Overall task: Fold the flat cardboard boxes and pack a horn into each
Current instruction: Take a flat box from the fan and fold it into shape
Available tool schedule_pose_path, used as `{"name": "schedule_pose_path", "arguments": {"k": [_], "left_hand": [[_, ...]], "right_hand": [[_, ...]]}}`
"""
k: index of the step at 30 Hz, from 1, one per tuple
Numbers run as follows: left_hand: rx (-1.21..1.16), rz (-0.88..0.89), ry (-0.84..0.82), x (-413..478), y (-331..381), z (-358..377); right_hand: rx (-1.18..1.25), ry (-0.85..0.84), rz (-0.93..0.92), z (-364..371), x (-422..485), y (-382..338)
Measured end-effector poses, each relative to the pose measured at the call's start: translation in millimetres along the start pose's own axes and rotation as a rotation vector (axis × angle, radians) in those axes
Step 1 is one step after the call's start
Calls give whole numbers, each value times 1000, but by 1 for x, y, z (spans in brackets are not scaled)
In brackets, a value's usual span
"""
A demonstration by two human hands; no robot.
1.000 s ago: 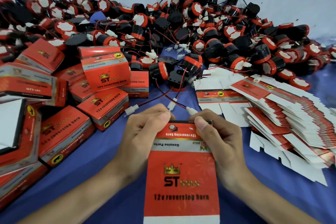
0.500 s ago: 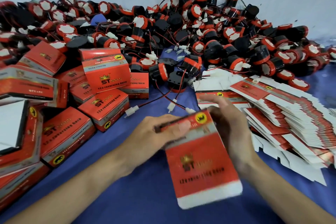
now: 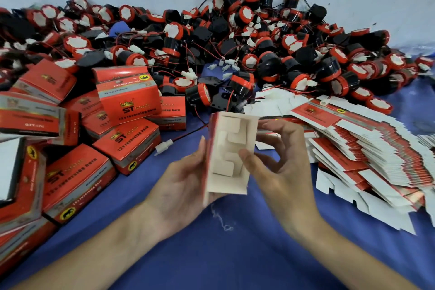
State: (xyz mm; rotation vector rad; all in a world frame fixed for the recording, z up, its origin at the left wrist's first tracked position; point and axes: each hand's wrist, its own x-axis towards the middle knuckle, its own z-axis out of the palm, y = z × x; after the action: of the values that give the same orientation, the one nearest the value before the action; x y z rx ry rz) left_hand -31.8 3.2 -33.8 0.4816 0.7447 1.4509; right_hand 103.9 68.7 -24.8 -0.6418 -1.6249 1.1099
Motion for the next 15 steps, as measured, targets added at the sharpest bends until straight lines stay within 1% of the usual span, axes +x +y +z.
{"name": "schedule_pose_path", "arguments": {"k": [1, 3, 7, 9, 11, 13, 15], "left_hand": [[-8, -13, -72, 0, -1, 0], [75, -14, -27, 1, -2, 1], [88, -78, -79, -3, 0, 8], [166, -74, -59, -7, 4, 12], [388, 47, 2, -2, 5, 11], [654, 264, -16, 2, 5, 8], [708, 421, -2, 6, 4, 2]], "right_hand": [[31, 17, 53, -1, 2, 2], [49, 18, 112, -3, 3, 5], [-32, -37, 108, 3, -1, 10], [-72, -75, 110, 2, -1, 9], [-125, -82, 126, -3, 4, 8], [-86, -20, 179, -6, 10, 7], [31, 64, 314, -4, 14, 10]]}}
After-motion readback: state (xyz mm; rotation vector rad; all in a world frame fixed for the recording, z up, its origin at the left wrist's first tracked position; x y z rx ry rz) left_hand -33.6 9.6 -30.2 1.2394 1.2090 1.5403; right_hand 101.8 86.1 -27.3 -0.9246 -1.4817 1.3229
